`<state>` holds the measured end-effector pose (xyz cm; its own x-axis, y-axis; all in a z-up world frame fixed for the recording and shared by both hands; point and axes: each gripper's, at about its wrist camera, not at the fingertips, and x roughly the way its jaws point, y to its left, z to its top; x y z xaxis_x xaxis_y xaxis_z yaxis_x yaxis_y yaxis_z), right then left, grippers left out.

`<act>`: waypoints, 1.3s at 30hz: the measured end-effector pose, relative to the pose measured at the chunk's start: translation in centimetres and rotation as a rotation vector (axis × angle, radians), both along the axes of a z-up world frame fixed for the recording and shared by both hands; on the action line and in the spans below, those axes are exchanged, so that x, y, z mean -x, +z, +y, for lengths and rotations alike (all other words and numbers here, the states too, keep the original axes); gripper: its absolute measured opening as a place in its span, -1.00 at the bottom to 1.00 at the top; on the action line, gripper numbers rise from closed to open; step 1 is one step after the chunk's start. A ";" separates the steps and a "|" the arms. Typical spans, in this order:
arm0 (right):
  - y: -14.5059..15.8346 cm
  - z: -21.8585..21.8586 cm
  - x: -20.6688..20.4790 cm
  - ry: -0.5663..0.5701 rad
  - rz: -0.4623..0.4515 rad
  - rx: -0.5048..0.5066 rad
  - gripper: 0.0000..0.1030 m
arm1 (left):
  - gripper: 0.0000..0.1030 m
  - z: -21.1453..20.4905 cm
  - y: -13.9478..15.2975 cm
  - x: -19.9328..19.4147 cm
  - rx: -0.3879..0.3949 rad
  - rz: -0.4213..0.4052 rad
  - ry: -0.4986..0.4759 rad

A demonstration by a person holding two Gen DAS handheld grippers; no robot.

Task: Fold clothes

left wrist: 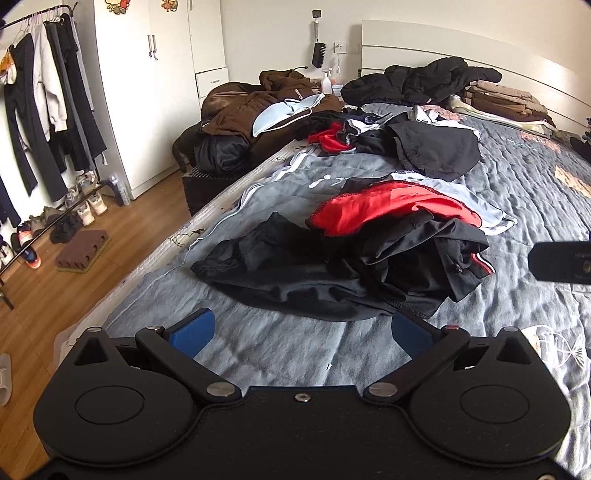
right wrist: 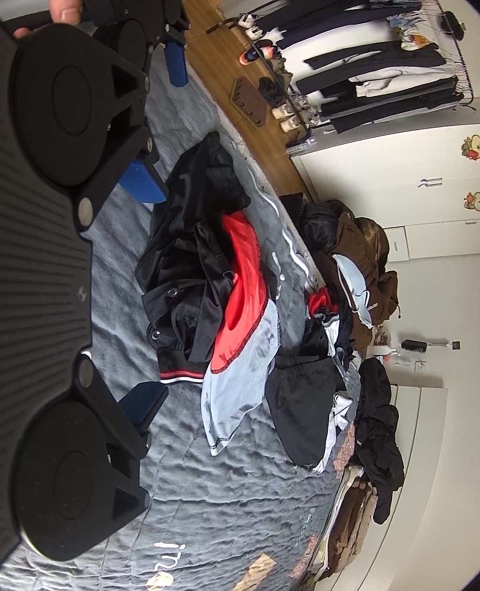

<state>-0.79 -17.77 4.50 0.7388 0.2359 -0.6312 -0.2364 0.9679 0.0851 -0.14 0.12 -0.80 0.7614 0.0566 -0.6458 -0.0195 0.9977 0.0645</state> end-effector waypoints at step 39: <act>0.4 -0.2 0.5 -0.023 -0.035 -0.021 0.99 | 1.00 1.2 1.5 0.7 0.055 -0.092 -0.001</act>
<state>-1.28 -17.94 4.93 0.7656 0.2312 -0.6003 -0.2169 0.9713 0.0975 -0.88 1.32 0.66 0.8175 0.0225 -0.5756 -0.0219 0.9997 0.0081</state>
